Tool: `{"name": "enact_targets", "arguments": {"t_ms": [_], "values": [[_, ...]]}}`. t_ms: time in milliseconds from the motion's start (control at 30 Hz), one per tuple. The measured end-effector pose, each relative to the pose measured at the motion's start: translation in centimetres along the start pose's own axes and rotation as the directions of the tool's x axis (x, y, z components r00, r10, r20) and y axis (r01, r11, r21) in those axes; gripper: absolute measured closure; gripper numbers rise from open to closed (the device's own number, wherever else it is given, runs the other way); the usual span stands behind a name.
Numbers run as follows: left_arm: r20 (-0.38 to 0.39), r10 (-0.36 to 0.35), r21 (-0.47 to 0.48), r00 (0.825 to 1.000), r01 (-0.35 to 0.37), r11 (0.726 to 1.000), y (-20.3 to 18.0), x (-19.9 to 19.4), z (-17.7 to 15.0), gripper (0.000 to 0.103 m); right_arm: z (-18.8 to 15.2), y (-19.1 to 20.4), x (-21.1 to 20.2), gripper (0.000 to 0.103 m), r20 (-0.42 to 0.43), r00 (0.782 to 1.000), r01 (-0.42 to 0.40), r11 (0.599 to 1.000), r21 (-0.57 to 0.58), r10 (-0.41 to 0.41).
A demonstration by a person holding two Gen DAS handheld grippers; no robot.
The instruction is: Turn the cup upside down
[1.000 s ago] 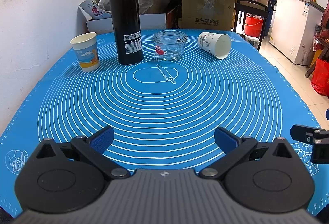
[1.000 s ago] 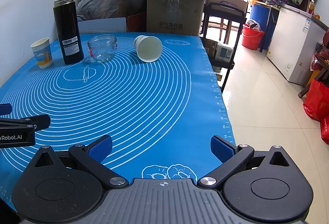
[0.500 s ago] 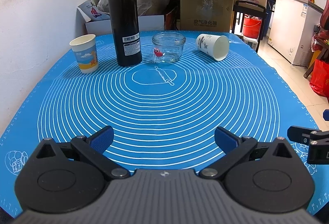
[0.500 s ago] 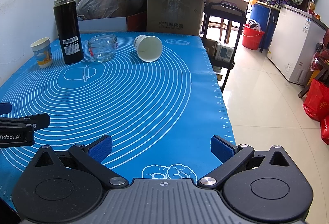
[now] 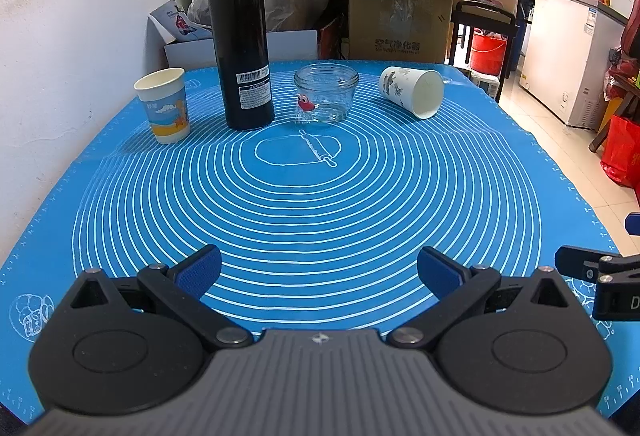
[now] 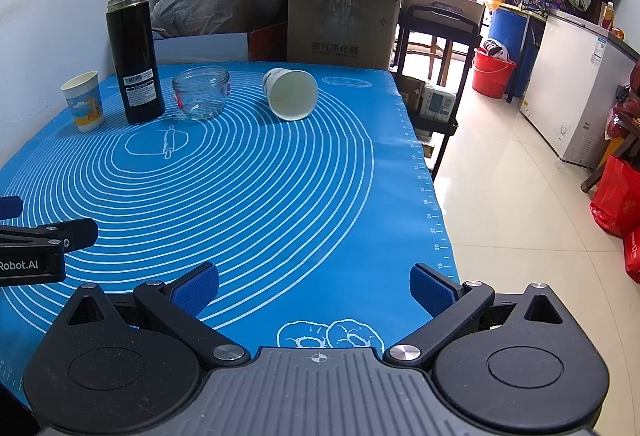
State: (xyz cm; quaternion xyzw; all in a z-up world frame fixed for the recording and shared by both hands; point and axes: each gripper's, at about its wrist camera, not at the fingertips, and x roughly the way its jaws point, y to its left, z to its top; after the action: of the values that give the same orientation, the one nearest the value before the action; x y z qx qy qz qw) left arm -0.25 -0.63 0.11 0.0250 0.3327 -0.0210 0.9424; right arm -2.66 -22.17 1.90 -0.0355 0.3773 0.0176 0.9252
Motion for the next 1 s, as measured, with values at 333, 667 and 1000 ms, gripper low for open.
{"name": "enact_targets", "arguments": {"t_ms": [333, 667, 1000], "values": [[-0.002, 0.006, 0.001, 1.000, -0.006, 1.000, 0.1, 0.2, 0.2, 0.000, 0.4, 0.1, 0.0, 0.000, 0.001, 1.000, -0.010, 1.000, -0.013, 0.010], [-0.003, 0.013, 0.004, 1.000, -0.013, 1.000, 0.3, 0.7, 0.5, 0.000, 1.5, 0.0, 0.5, 0.000, 0.012, 1.000, -0.011, 1.000, -0.023, 0.011], [-0.001, 0.034, 0.011, 0.999, -0.034, 0.999, 0.9, 2.2, 1.6, 0.000, 6.6, 0.4, 2.4, 0.000, 0.053, 0.998, -0.012, 0.993, -0.114, 0.018]]}}
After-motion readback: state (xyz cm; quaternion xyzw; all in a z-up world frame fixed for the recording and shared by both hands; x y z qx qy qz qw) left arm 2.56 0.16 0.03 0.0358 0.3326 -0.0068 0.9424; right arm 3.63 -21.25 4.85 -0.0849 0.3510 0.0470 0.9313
